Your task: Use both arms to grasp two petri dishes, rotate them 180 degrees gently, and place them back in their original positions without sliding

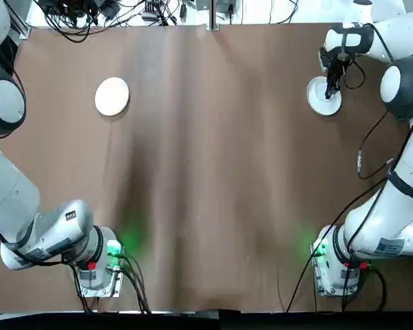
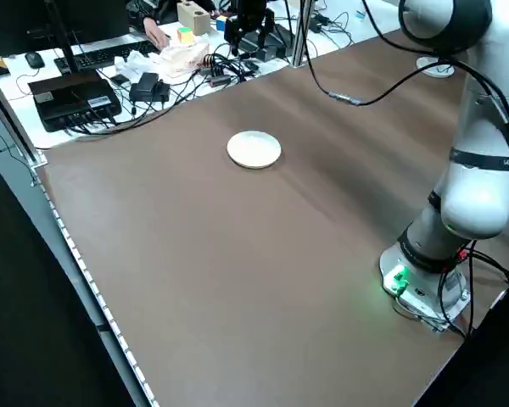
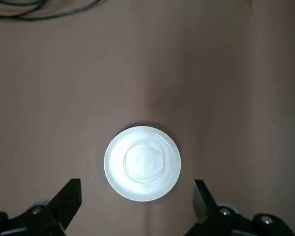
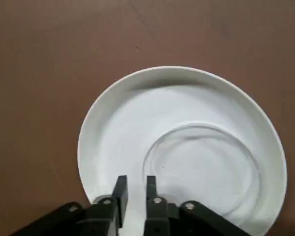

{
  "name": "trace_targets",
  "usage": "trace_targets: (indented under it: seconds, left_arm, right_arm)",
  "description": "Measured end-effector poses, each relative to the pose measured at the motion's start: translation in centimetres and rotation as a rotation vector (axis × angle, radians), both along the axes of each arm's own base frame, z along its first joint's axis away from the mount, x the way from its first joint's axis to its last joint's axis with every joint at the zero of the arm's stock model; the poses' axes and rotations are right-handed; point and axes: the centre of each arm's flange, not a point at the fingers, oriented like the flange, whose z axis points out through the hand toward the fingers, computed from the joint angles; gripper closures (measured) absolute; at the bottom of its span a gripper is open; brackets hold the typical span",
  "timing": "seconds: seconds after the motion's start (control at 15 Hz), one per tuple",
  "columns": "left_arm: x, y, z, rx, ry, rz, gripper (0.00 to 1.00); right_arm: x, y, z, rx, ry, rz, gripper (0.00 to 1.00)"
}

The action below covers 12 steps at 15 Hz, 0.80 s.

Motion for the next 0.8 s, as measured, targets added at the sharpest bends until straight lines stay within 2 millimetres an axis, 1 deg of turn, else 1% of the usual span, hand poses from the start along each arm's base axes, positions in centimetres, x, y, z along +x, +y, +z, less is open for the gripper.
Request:
trace_targets:
  seconds: [0.2,0.27,0.33,0.4,0.53,0.6,0.67,0.8]
  left_arm:
    - [-1.5,-1.5,4.0,0.018,-0.019,-0.017,0.0]
    - [-2.1,-2.0,5.4,0.025,-0.025,-0.023,0.0]
    - [-2.9,-2.5,6.7,0.029,-0.029,-0.026,0.0]
    - [-3.7,-3.0,8.1,0.03,-0.033,-0.028,0.0]
    - [-5.6,-4.1,10.5,0.039,-0.02,-0.025,0.0]
    - [-6.6,-4.7,11.6,0.039,-0.012,-0.016,0.0]
    - [-7.8,-5.4,13.0,0.035,-0.005,-0.006,0.0]
    - [-10.0,-5.9,15.2,0.03,0.003,0.0,0.0]
  right_arm:
    - [-0.1,-0.1,0.2,0.003,0.019,-0.008,0.5]
    - [0.0,-0.3,0.7,0.011,0.028,-0.023,0.41]
    - [0.4,-0.7,1.7,0.026,0.036,-0.046,0.32]
    - [1.0,-1.2,3.2,0.046,0.036,-0.072,0.22]
    - [3.0,-2.0,7.8,0.079,0.003,-0.147,0.05]
    - [4.0,-2.3,10.4,0.077,-0.028,-0.204,0.0]
    - [5.0,-2.4,13.0,0.064,-0.065,-0.283,0.0]
    - [6.1,-2.1,16.0,0.048,-0.11,-0.461,0.0]
